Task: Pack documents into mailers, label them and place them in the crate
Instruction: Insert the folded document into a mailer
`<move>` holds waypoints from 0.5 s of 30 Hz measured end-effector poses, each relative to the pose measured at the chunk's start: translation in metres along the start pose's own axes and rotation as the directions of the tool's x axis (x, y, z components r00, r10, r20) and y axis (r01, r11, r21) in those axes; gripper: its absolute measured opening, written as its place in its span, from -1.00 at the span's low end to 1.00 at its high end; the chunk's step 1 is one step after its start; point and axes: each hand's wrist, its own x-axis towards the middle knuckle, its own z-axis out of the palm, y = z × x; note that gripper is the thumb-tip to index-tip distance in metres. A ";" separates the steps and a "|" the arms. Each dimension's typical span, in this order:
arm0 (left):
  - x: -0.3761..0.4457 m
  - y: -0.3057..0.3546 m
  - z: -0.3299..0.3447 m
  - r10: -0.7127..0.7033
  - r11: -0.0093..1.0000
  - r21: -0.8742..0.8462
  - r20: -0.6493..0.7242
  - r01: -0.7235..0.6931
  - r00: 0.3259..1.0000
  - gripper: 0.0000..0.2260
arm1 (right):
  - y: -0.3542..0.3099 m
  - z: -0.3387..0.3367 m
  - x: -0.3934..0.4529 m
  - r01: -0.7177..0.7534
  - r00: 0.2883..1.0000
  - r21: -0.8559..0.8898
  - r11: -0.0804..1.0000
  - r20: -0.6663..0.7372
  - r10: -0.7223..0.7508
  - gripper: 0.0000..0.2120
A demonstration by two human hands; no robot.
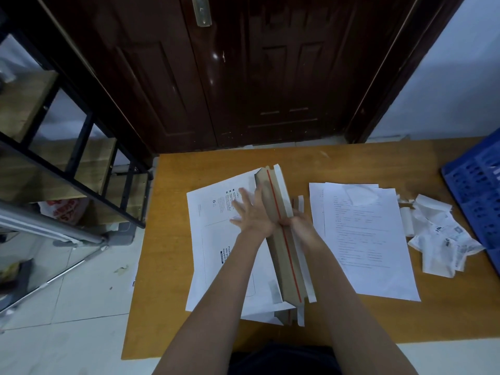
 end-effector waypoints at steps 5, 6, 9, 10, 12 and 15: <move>0.000 -0.011 0.005 0.158 0.977 -0.100 -0.251 -0.188 0.955 -0.33 | -0.004 0.000 0.004 -0.007 0.998 0.016 1.000 -0.063 0.008 -0.71; -0.002 -0.011 0.007 0.176 0.983 0.007 -0.299 -0.182 0.938 -0.35 | -0.005 0.001 0.007 -0.011 0.998 0.011 1.000 -0.068 0.011 -0.70; -0.007 -0.005 0.014 0.157 0.969 0.234 -0.322 -0.082 0.934 -0.14 | -0.011 0.002 0.011 0.004 0.998 -0.015 1.000 -0.067 -0.005 -0.70; -0.008 -0.003 0.016 0.119 0.971 0.235 -0.298 -0.048 0.947 -0.07 | -0.012 0.003 0.013 0.024 0.997 -0.028 0.999 -0.070 -0.025 -0.68; -0.007 0.000 0.018 0.056 0.981 0.194 -0.234 -0.010 0.971 -0.02 | -0.010 0.003 0.016 0.042 0.996 -0.074 0.996 -0.074 -0.047 -0.66; -0.006 -0.001 0.016 0.073 0.997 0.005 -0.210 -0.073 0.975 -0.16 | -0.002 0.003 0.021 0.002 0.992 -0.046 0.999 -0.129 -0.008 -0.63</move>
